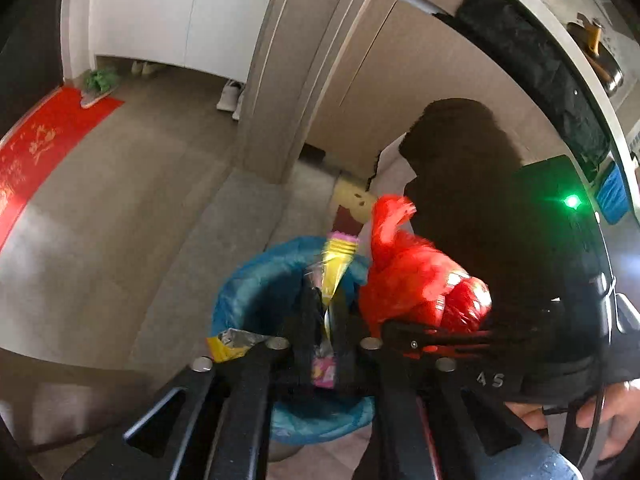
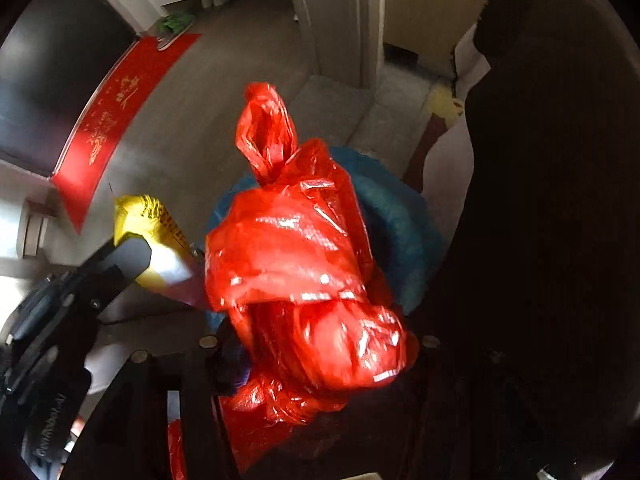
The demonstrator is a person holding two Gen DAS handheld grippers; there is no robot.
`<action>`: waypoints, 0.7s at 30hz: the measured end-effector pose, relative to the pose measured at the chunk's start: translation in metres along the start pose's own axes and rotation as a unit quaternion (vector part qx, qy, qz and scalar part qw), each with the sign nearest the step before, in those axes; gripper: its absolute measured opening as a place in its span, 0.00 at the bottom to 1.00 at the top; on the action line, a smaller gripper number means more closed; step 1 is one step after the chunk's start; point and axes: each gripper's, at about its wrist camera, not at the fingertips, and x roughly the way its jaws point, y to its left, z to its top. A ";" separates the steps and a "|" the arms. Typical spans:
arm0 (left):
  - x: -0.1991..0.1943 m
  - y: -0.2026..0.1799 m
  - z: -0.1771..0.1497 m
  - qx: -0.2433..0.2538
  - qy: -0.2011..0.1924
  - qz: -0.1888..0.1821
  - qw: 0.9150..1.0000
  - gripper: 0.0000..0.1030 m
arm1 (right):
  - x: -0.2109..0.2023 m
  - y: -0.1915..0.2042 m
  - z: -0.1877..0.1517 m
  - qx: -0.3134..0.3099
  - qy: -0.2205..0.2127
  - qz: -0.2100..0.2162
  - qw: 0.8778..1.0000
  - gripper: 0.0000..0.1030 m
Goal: Collect trash
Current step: 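Carry the yellow strip and red bag over the bin and release both, then move both tools back over the bed and grasp the pink tissue pack with the right gripper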
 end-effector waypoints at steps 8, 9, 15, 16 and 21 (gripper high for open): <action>0.000 -0.003 0.006 0.009 0.003 0.024 1.000 0.42 | 0.004 -0.016 0.002 0.025 0.013 0.015 0.999 0.60; -0.002 -0.003 0.006 0.011 0.004 0.030 0.999 0.42 | 0.003 -0.016 0.004 0.023 0.011 0.013 1.000 0.61; -0.011 -0.008 -0.001 0.032 0.008 0.065 0.997 0.42 | -0.022 -0.011 -0.006 0.029 -0.029 0.026 0.999 0.61; -0.015 -0.012 -0.003 0.039 0.002 0.079 0.996 0.42 | -0.027 -0.011 -0.006 0.027 -0.041 0.026 0.998 0.61; -0.037 -0.031 -0.013 0.068 -0.026 0.119 0.990 0.42 | -0.070 -0.007 -0.027 0.003 -0.106 0.031 0.994 0.60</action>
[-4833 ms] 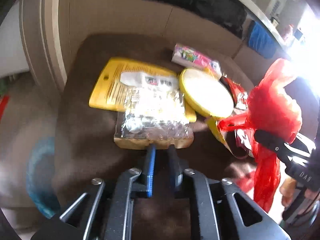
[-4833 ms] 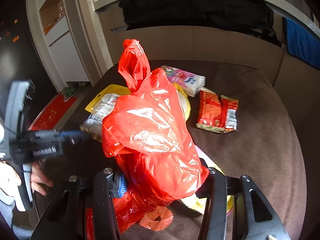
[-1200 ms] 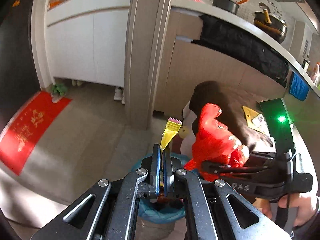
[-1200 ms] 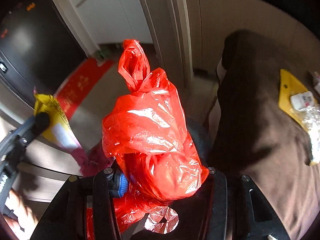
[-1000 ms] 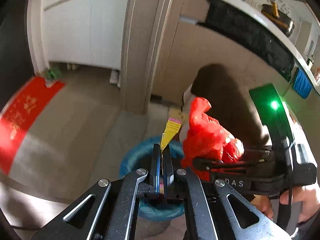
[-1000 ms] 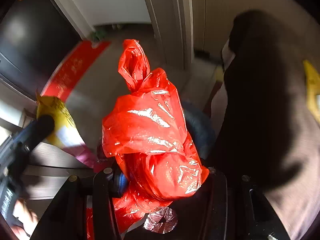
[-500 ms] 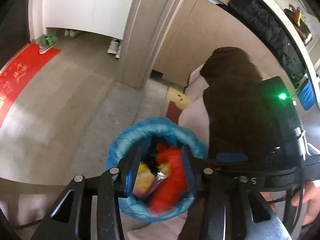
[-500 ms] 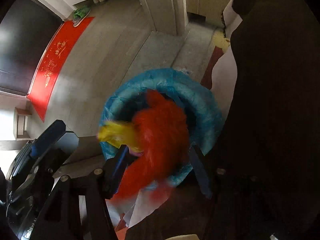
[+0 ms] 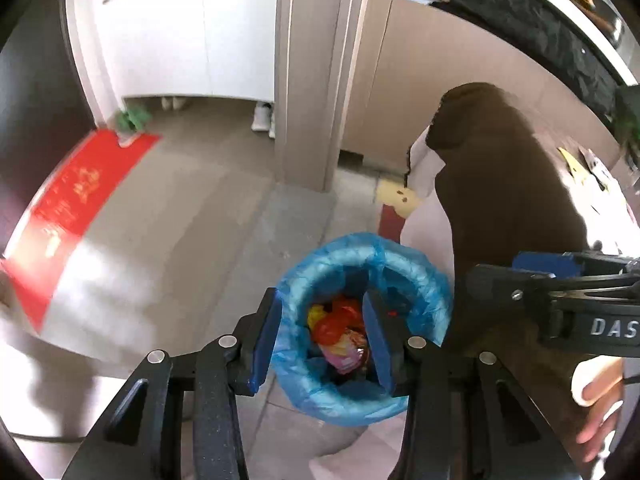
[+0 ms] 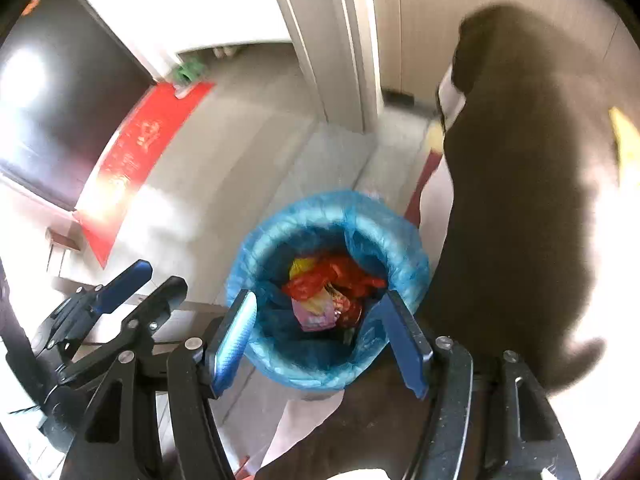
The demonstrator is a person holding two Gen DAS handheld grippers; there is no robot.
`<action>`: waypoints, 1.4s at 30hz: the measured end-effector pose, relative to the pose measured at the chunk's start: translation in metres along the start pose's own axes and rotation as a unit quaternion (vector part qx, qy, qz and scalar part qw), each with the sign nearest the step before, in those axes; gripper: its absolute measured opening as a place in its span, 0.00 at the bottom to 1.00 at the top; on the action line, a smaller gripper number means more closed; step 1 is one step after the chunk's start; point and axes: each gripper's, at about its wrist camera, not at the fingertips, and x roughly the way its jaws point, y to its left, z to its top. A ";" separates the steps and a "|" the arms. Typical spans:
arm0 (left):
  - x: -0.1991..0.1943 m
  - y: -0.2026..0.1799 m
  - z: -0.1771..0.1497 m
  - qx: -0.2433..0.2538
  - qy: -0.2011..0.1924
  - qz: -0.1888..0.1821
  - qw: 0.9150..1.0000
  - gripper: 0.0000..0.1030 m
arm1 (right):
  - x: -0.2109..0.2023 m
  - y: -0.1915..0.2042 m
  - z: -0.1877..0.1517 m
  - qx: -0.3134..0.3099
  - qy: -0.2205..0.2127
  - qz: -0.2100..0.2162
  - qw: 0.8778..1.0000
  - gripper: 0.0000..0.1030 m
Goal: Collect trash
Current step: 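Move both tools back over the bed and grasp the pink tissue pack with the right gripper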
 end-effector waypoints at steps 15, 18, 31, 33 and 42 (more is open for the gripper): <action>-0.070 -0.122 0.023 0.035 -0.078 -0.080 0.993 0.42 | -0.152 -0.080 -0.062 -0.058 -0.199 -0.089 0.974 0.49; -0.064 -0.173 0.039 0.055 -0.080 -0.106 0.990 0.42 | -0.176 -0.146 -0.066 -0.002 -0.212 -0.127 0.969 0.46; -0.004 -0.315 0.099 0.133 -0.017 -0.145 0.980 0.42 | -0.170 -0.352 0.022 0.003 -0.181 -0.106 0.978 0.45; 0.004 -0.316 0.100 0.132 -0.008 -0.133 0.982 0.42 | -0.162 -0.373 0.051 0.008 -0.181 -0.065 0.981 0.46; 0.022 -0.312 0.088 0.142 0.012 -0.104 0.984 0.42 | -0.135 -0.376 0.049 -0.047 -0.119 0.042 0.991 0.50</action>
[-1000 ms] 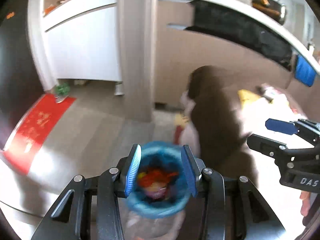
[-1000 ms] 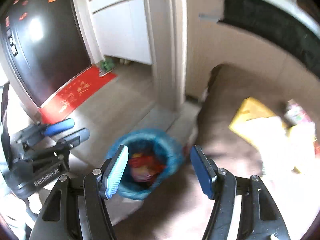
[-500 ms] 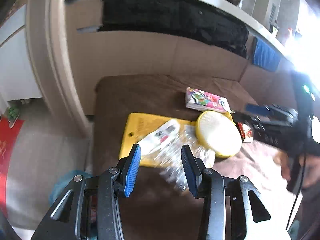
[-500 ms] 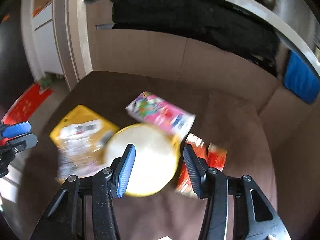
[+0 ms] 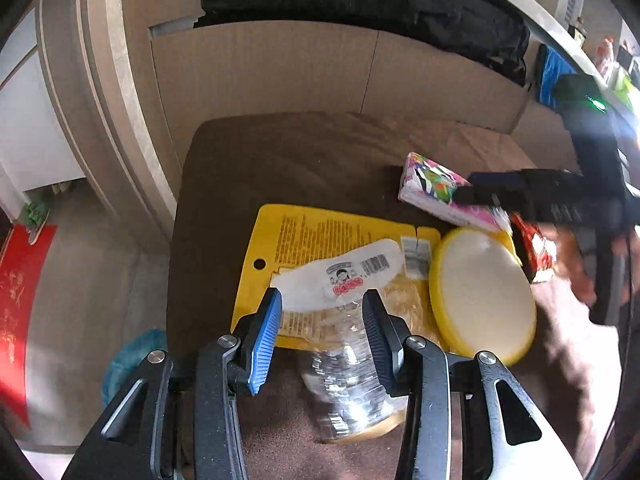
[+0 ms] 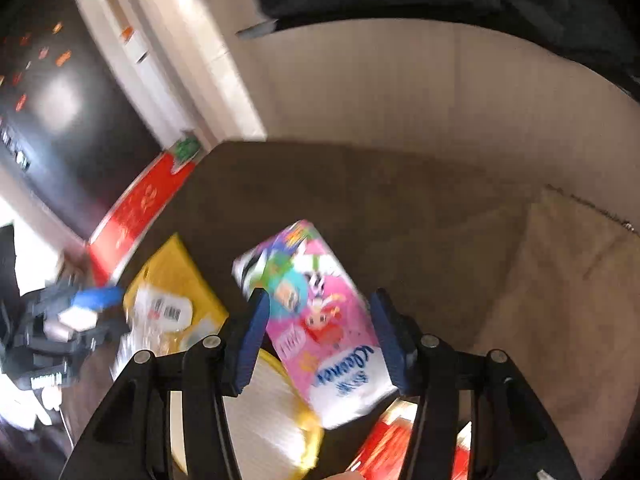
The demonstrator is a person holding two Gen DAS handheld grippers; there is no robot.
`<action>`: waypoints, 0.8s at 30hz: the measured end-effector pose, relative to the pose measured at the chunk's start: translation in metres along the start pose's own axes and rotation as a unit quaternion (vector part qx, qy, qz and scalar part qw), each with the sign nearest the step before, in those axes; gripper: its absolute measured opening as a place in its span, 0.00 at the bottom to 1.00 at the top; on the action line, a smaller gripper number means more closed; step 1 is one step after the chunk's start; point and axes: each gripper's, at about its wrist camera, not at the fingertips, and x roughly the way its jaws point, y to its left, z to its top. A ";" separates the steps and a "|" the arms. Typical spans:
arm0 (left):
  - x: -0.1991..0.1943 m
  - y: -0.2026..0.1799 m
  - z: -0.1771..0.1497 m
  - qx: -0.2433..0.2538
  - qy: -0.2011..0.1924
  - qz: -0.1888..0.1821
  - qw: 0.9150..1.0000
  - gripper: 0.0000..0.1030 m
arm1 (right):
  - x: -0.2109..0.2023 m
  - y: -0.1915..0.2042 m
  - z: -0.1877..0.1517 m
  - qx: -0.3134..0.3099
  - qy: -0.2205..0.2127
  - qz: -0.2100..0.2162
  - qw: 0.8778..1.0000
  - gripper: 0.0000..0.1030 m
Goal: Collect trash
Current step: 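Move both tools back over the bed and grasp the pink tissue pack with the right gripper, then grasp the yellow round lid with the left gripper while the right holds the tissue pack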
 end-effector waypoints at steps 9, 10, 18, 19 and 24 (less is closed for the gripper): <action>-0.006 0.007 -0.012 -0.002 0.006 0.022 1.000 0.42 | 0.021 0.069 -0.021 -0.101 0.027 -0.114 0.988 0.54; -0.008 0.008 -0.013 -0.003 0.006 0.023 1.000 0.42 | 0.022 0.066 -0.016 -0.082 0.032 -0.104 0.991 0.46; -0.032 -0.005 -0.027 -0.004 0.001 -0.012 1.000 0.42 | -0.023 0.060 -0.036 0.003 -0.012 -0.169 0.986 0.32; -0.035 -0.009 -0.031 0.000 0.000 -0.014 1.000 0.42 | -0.030 0.063 -0.042 0.003 -0.015 -0.173 0.985 0.32; -0.033 -0.014 -0.046 -0.015 -0.002 -0.004 1.000 0.42 | -0.075 0.075 -0.082 0.009 -0.044 -0.177 0.983 0.32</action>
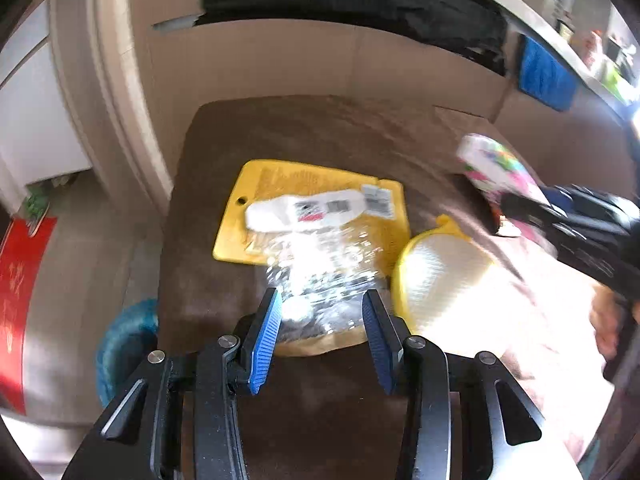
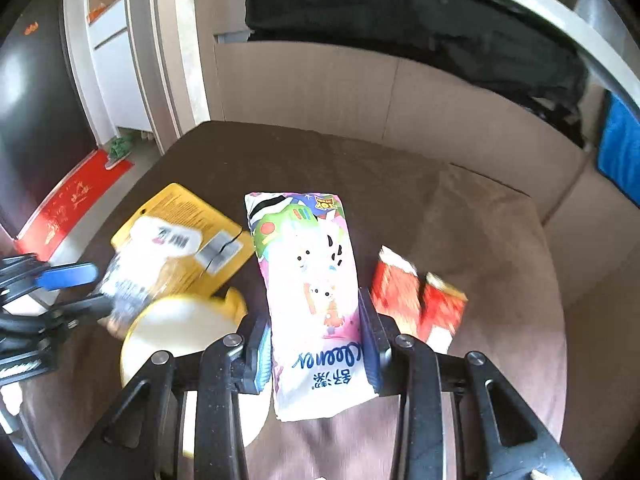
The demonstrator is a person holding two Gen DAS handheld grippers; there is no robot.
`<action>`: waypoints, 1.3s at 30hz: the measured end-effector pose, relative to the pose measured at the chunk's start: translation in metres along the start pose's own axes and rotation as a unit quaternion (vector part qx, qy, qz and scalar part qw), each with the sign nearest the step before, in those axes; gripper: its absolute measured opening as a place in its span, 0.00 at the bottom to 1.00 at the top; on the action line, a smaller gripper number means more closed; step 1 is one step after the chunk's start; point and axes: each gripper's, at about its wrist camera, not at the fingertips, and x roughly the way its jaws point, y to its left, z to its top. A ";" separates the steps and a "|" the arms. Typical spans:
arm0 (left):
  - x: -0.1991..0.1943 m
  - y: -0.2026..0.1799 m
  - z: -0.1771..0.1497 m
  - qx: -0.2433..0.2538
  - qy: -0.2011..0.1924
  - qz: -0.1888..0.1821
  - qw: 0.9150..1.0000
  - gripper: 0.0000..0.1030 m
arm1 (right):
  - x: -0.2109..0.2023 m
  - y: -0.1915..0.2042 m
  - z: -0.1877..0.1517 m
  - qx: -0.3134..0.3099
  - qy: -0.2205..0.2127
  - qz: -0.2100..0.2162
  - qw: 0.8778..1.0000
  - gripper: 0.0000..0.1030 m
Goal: Collect trash
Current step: 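Grasp the yellow round lid with the left gripper while the right holds the tissue pack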
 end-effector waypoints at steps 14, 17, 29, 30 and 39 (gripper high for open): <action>0.023 0.019 0.007 -0.049 0.011 0.007 0.999 0.42 | 0.009 0.026 -0.043 0.024 0.029 0.037 0.999 0.32; 0.024 0.018 0.010 -0.044 0.018 0.009 0.999 0.42 | 0.012 0.029 -0.043 0.037 0.032 0.062 0.997 0.32; 0.027 -0.014 0.008 0.014 -0.011 0.033 0.999 0.00 | 0.003 0.013 -0.042 0.049 0.033 0.047 0.997 0.32; 0.025 -0.013 0.006 0.016 -0.013 0.033 0.999 0.00 | 0.003 0.014 -0.044 0.047 0.036 0.045 0.997 0.32; -0.007 0.031 -0.012 -0.009 -0.005 -0.002 1.000 0.00 | -0.006 0.033 -0.038 0.031 0.023 0.056 0.998 0.32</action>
